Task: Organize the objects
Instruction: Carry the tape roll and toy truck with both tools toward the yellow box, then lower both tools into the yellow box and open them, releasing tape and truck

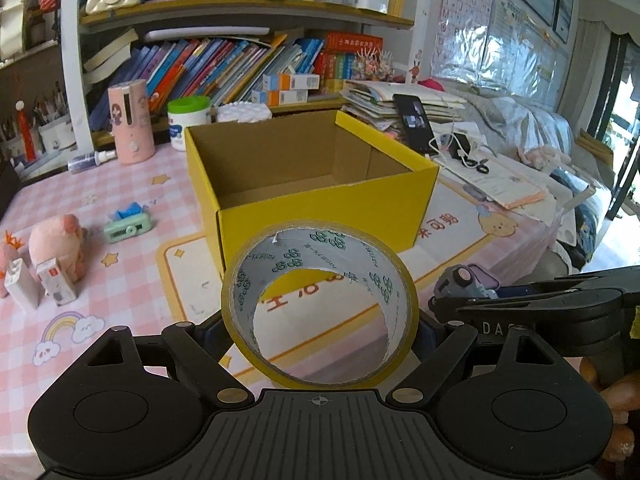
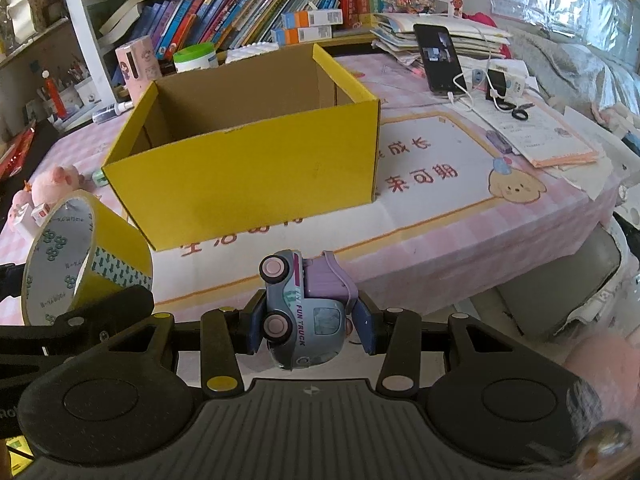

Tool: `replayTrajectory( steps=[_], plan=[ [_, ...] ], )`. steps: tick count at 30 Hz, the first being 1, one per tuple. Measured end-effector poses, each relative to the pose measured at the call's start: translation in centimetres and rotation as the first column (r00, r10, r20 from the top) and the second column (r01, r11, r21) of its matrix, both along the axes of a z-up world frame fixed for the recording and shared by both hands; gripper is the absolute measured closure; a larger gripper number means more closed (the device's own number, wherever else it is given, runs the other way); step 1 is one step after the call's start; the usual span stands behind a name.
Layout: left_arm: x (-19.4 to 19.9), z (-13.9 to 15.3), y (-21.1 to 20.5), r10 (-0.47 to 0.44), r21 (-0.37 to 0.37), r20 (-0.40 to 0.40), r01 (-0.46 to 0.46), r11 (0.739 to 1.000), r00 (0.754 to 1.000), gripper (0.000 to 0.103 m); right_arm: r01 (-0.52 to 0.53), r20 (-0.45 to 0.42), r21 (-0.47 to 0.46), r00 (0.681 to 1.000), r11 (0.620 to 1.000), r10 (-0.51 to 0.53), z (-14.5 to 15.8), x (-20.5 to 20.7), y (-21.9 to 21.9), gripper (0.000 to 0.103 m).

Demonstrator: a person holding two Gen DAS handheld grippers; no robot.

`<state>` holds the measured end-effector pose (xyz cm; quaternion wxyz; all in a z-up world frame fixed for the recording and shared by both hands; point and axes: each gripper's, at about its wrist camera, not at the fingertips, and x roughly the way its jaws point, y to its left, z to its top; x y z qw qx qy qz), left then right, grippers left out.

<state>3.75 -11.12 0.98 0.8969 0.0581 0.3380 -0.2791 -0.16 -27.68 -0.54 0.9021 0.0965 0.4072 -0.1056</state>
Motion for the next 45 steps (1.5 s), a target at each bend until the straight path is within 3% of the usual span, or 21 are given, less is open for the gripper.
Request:
replayTrajectory(
  steps=[10, 18, 24, 31, 37, 45],
  plan=[
    [1.7, 1.7, -1.6, -0.002, -0.046, 0.038, 0.003, 0.999, 0.999, 0.016, 0.006, 0.041, -0.011, 0.999, 1.0, -0.005, 1.6, 2.0, -2.3, 0.061],
    [4.4, 4.5, -3.3, 0.027, -0.102, 0.108, -0.016, 0.995, 0.994, 0.016, -0.047, 0.134, -0.05, 0.989, 0.998, 0.054, 4.8, 5.1, -4.2, 0.061],
    [7.0, 4.7, -4.6, 0.072, -0.094, 0.103, -0.062, 0.994, 0.992, 0.016, -0.099, 0.177, -0.063, 0.978, 0.993, 0.109, 6.1, 8.4, -5.8, 0.061],
    [10.3, 3.8, -6.3, 0.112, -0.024, 0.083, -0.11, 0.994, 0.99, 0.016, -0.153, 0.17, -0.069, 0.972, 0.986, 0.163, 5.6, 12.9, -7.5, 0.061],
    [14.8, 1.7, -7.6, 0.16, 0.038, -0.01, -0.16, 0.986, 0.987, 0.016, -0.243, 0.139, -0.081, 0.958, 0.967, 0.252, 5.1, 17.8, -7.9, 0.061],
    [17.6, -1.3, -9.3, 0.189, 0.158, -0.059, -0.178, 0.971, 0.98, 0.016, -0.397, -0.028, -0.051, 0.918, 0.917, 0.396, 2.2, 25.8, -6.6, 0.061]
  ],
)
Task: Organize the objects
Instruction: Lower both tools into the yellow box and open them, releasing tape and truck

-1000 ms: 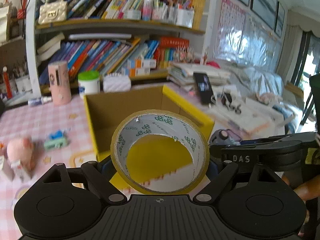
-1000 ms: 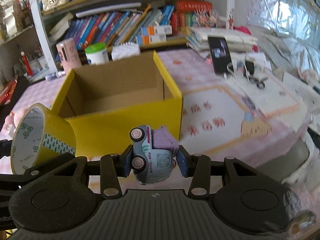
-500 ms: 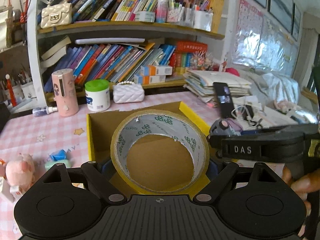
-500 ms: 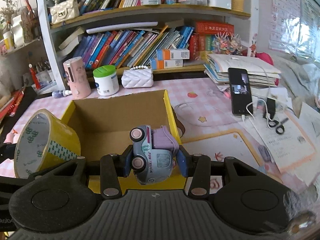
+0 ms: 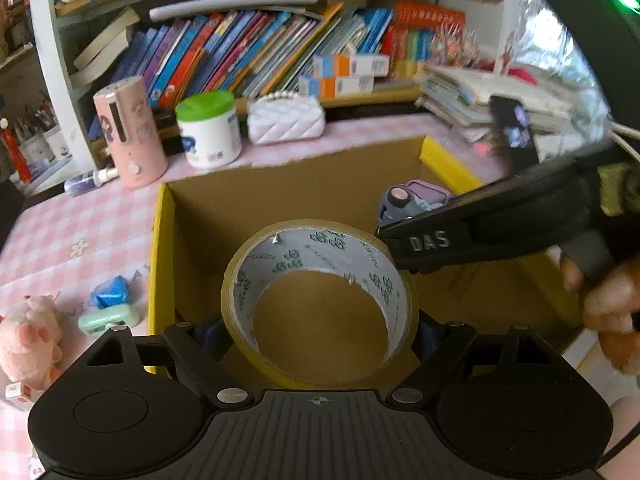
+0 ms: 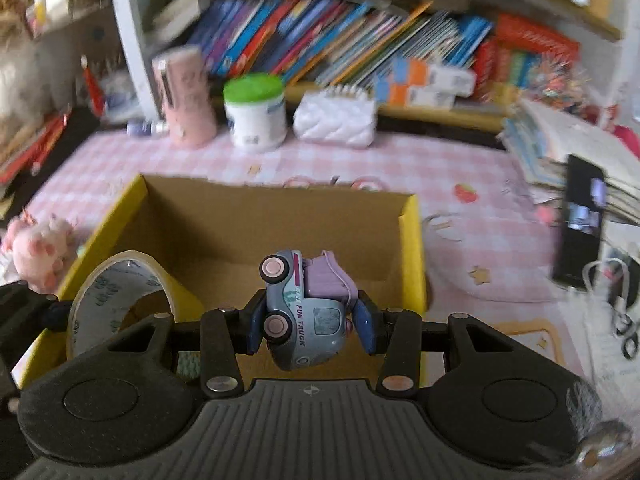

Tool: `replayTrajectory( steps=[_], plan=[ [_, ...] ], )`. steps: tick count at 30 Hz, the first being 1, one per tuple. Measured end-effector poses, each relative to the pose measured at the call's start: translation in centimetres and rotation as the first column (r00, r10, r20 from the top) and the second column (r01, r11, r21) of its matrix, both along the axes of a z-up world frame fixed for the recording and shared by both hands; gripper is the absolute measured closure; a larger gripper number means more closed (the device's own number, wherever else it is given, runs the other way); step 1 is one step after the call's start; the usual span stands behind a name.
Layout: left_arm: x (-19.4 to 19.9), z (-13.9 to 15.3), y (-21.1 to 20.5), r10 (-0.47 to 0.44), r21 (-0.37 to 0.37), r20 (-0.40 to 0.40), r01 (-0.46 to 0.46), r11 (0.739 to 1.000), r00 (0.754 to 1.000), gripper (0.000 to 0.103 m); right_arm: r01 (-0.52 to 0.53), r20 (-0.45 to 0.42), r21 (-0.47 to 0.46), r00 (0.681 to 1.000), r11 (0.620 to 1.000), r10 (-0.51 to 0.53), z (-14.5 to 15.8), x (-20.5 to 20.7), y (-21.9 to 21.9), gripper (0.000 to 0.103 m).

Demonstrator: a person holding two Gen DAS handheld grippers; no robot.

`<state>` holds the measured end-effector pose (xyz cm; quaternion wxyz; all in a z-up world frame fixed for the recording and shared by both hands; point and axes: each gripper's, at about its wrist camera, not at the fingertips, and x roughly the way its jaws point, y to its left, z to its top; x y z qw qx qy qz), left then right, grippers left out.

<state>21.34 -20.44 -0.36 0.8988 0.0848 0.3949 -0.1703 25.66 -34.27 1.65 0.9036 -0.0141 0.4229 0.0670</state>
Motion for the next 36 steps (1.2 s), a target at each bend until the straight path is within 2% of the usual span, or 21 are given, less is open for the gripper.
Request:
replayTrajectory(
  steps=[2, 4, 9, 18, 22, 26, 30, 36],
  plan=[
    [0.3, -0.6, 0.0, 0.012, 0.012, -0.019, -0.012, 1.0, 1.0, 0.016, -0.026, -0.037, -0.02, 0.999, 0.999, 0.025, -1.0, 1.2, 0.4, 0.061],
    [0.2, -0.9, -0.6, 0.0, 0.064, -0.004, 0.0, 0.998, 1.0, 0.016, -0.06, -0.052, -0.04, 0.997, 0.997, 0.058, -1.8, 1.9, 0.9, 0.061],
    [0.2, -1.4, -1.7, -0.02, 0.136, -0.01, 0.021, 0.99, 1.0, 0.016, -0.153, -0.083, -0.096, 0.986, 0.984, 0.145, -3.3, 3.0, 2.1, 0.061],
    [0.2, -1.4, -2.1, -0.022, 0.152, -0.004, 0.022, 0.988, 1.0, 0.017, -0.243, -0.206, -0.066, 0.952, 0.968, 0.225, -4.7, 4.0, 2.7, 0.061],
    [-0.3, -1.0, -2.1, -0.026, 0.142, 0.029, 0.022, 0.99, 0.999, 0.015, -0.249, -0.219, -0.078, 0.949, 0.965, 0.227, -4.9, 4.0, 3.0, 0.06],
    [-1.2, -0.1, -1.8, -0.036, 0.129, 0.078, 0.026, 0.991, 0.996, 0.015, -0.248, -0.166, -0.104, 0.959, 0.963, 0.229, -4.2, 3.3, 3.1, 0.05],
    [-2.5, 1.4, -1.0, -0.011, 0.082, 0.119, 0.001, 0.997, 0.993, 0.015, -0.186, -0.078, -0.123, 0.981, 0.975, 0.178, -2.6, 2.1, 2.3, 0.049],
    [-5.5, 4.3, 0.9, 0.005, -0.008, 0.226, -0.004, 1.0, 0.974, 0.013, -0.042, 0.079, -0.051, 0.996, 0.998, 0.046, 1.6, -1.6, 0.2, 0.049]
  ],
)
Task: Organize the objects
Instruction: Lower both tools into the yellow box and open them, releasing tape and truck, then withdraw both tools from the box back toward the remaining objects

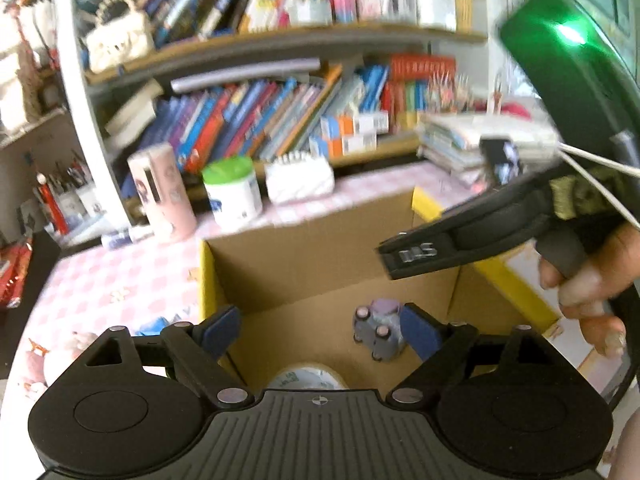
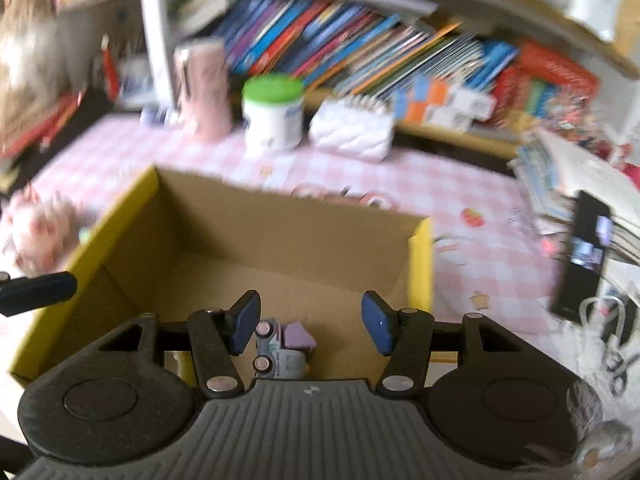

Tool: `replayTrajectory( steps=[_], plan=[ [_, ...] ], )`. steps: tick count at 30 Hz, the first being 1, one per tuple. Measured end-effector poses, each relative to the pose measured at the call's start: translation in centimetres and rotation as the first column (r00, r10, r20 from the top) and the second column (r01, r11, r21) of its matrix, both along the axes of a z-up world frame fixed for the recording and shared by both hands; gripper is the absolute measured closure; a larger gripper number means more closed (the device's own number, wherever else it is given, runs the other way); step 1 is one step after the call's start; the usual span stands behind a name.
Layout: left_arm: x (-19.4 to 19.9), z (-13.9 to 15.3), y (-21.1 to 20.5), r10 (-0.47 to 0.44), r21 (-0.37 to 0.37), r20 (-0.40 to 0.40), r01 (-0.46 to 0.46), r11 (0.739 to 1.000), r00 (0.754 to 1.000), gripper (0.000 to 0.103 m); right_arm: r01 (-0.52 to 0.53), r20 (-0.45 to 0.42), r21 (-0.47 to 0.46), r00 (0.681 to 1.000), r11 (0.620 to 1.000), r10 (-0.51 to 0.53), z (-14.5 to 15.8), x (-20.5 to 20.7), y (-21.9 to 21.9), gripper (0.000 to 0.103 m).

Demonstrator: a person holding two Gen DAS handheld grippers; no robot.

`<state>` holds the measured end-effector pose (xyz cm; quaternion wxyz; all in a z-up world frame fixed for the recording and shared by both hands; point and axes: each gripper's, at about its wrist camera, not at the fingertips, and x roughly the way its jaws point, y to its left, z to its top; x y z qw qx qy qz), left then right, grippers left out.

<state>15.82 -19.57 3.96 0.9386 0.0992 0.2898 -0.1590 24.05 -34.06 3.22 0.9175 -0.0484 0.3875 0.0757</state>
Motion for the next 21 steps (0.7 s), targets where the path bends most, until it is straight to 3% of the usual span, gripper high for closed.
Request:
replayTrajectory(
  steps=[10, 15, 21],
  plan=[
    [-5.6, 1.9, 4.4, 0.022, -0.096, 0.078, -0.014, 0.995, 0.997, 0.012, 0.163, 0.19, 0.081, 0.966, 0.983, -0.175, 4.3, -10.8, 0.1, 0.049],
    [-7.8, 0.7, 6.9, 0.036, -0.116, 0.048, -0.031, 0.993, 0.998, 0.012, 0.262, 0.199, 0.094, 0.94, 0.96, -0.276, 3.9, -15.1, 1.2, 0.049],
    [-10.5, -1.1, 10.5, 0.077, -0.113, -0.014, -0.078, 0.991, 0.997, 0.012, 0.361, 0.168, 0.103, 0.912, 0.927, -0.374, 1.2, -19.0, 3.9, 0.049]
  ],
)
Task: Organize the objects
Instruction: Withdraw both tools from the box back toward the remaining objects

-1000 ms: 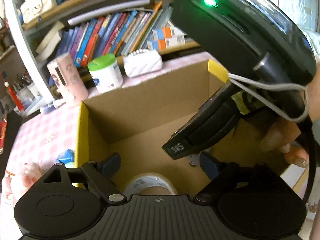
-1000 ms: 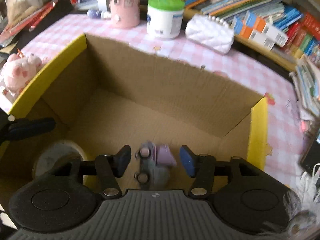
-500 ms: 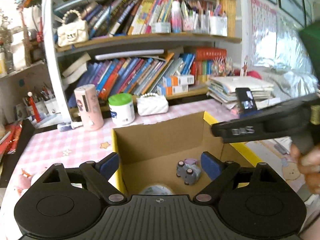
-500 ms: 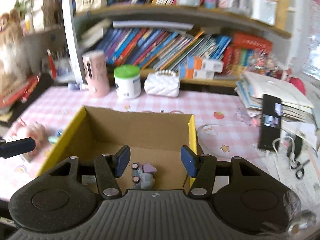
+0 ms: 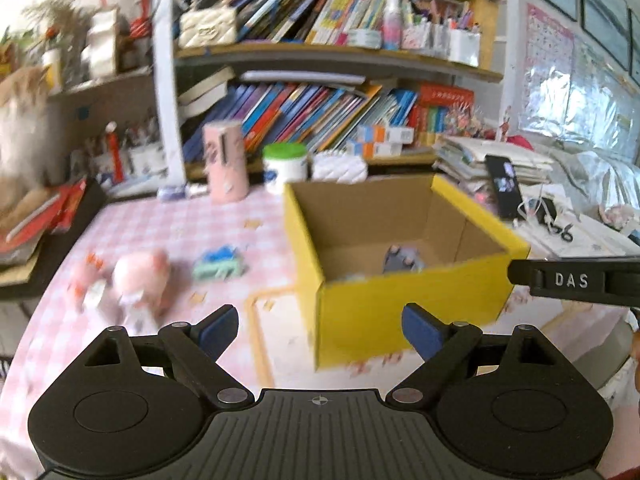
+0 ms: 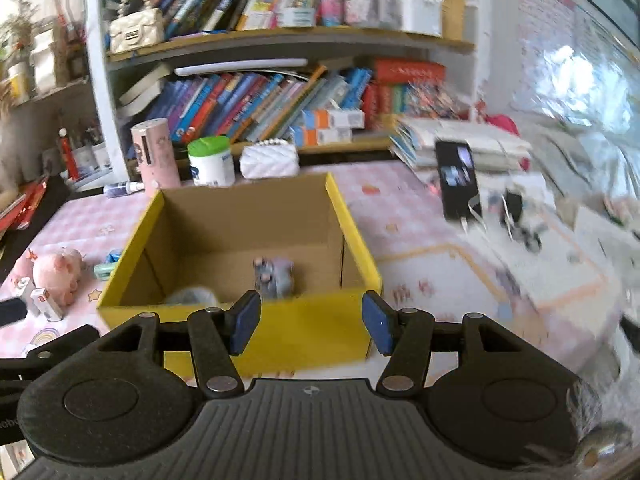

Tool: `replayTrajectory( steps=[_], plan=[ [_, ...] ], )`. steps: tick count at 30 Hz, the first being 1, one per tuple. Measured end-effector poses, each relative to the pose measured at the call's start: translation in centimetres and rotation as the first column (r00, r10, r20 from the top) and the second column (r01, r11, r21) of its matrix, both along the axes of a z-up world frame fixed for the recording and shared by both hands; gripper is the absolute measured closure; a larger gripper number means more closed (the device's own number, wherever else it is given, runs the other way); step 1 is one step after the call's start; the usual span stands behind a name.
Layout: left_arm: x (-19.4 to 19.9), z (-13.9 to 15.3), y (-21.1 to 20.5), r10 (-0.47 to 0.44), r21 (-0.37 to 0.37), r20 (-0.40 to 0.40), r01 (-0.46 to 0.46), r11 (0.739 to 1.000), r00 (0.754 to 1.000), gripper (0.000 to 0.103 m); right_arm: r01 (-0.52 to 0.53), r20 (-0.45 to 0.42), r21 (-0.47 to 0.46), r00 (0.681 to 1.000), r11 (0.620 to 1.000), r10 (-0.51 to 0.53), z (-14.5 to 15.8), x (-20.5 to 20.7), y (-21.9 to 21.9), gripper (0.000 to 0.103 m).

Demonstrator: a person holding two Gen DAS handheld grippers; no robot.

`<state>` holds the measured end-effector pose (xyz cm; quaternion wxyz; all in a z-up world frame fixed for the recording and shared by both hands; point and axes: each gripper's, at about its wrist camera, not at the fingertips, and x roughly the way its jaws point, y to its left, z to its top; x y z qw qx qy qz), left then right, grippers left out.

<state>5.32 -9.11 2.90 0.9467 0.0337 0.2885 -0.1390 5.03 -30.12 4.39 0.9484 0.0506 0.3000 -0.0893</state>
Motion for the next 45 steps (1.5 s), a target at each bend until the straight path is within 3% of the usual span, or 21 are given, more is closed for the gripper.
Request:
replayTrajectory(
  steps=[6, 14, 30, 45],
  plan=[
    [-2.0, -1.3, 3.9, 0.057, 0.012, -0.062, -0.056, 0.998, 0.996, 0.012, 0.011, -0.06, -0.015, 0.998, 1.0, -0.012, -2.4, -2.9, 3.7, 0.049],
    [-4.1, -2.4, 8.7, 0.132, 0.062, -0.122, -0.125, 0.99, 0.984, 0.012, -0.105, -0.185, 0.016, 0.977, 0.994, 0.106, -5.0, -4.3, 9.9, 0.047],
    [-6.5, -2.0, 16.0, 0.252, 0.077, -0.103, -0.245, 0.967, 0.962, 0.012, -0.283, -0.169, 0.018, 0.944, 0.959, 0.282, -4.7, -4.7, 18.7, 0.045],
    [-5.9, -2.2, 18.7, 0.276, 0.051, -0.098, -0.272, 0.961, 0.956, 0.012, -0.35, -0.159, 0.011, 0.924, 0.937, 0.347, -4.5, -3.9, 22.4, 0.044]
  ],
)
